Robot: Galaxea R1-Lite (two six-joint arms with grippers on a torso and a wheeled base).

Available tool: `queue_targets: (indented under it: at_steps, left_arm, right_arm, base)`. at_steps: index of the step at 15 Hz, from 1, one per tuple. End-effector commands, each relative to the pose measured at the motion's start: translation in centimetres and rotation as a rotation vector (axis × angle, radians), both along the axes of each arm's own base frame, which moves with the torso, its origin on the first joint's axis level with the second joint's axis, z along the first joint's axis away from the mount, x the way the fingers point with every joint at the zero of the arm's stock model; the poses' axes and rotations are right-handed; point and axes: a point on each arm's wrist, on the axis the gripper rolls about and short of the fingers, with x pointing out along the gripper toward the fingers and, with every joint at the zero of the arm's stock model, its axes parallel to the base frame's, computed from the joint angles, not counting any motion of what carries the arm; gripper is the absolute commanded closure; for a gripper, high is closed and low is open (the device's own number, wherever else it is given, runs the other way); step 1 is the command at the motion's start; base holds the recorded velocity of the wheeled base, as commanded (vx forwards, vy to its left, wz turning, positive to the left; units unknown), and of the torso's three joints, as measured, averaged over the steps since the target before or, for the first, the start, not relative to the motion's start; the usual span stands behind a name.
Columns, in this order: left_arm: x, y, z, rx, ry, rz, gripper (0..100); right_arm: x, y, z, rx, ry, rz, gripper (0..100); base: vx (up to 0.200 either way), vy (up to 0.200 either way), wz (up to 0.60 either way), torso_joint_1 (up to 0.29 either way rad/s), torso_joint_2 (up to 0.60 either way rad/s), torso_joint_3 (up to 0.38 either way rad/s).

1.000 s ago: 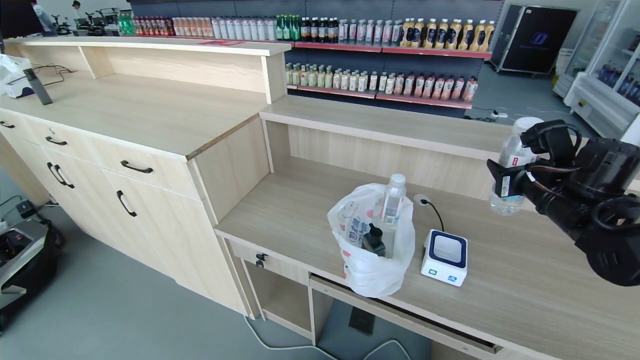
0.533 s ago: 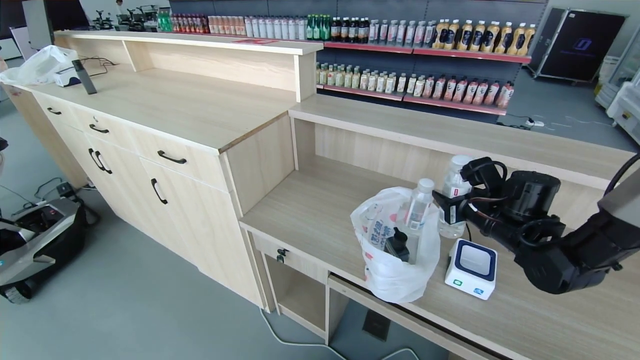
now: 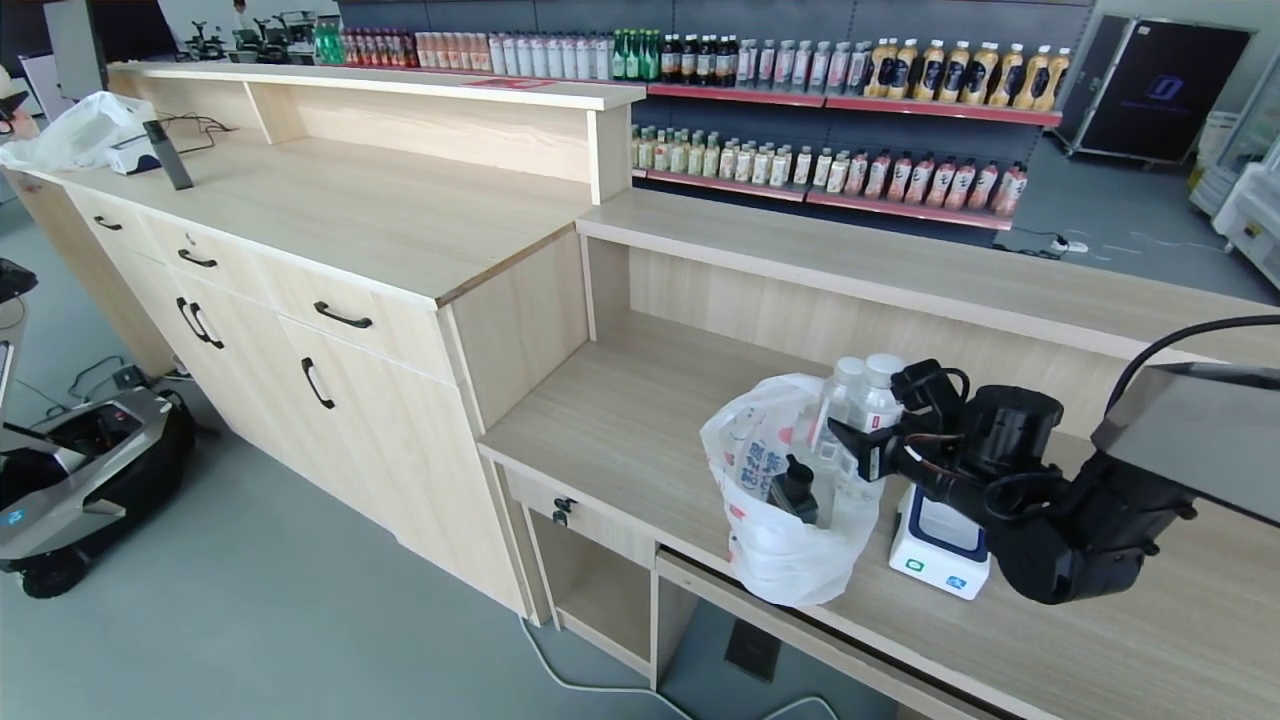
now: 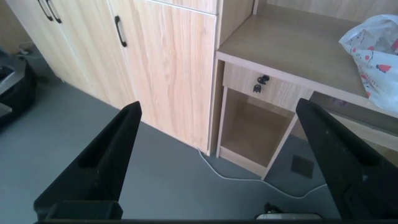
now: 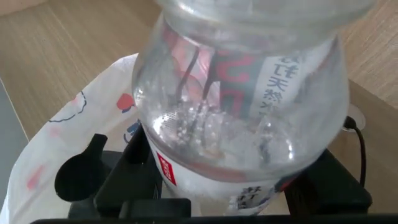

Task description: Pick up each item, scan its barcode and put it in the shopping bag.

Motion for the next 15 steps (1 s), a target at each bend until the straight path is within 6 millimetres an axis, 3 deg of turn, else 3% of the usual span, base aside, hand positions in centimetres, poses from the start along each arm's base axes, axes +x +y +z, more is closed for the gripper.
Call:
queue_targets:
  at_steps: [1, 15]
  left_arm:
    - [0.0, 0.0, 0.0, 0.0, -0.001, 0.0, 0]
    - [0.0, 0.0, 0.0, 0.0, -0.001, 0.0, 0]
  right_arm:
    - [1.0, 0.2, -2.4, -0.005, 0.021, 0.004, 100]
    - [4.3, 0.8, -6.4, 0.013, -0.015, 0.104, 100]
  base:
    - [0.0, 0.0, 0.0, 0.0, 0.0, 0.0]
    - [0.0, 0.0, 0.0, 0.0, 0.0, 0.0]
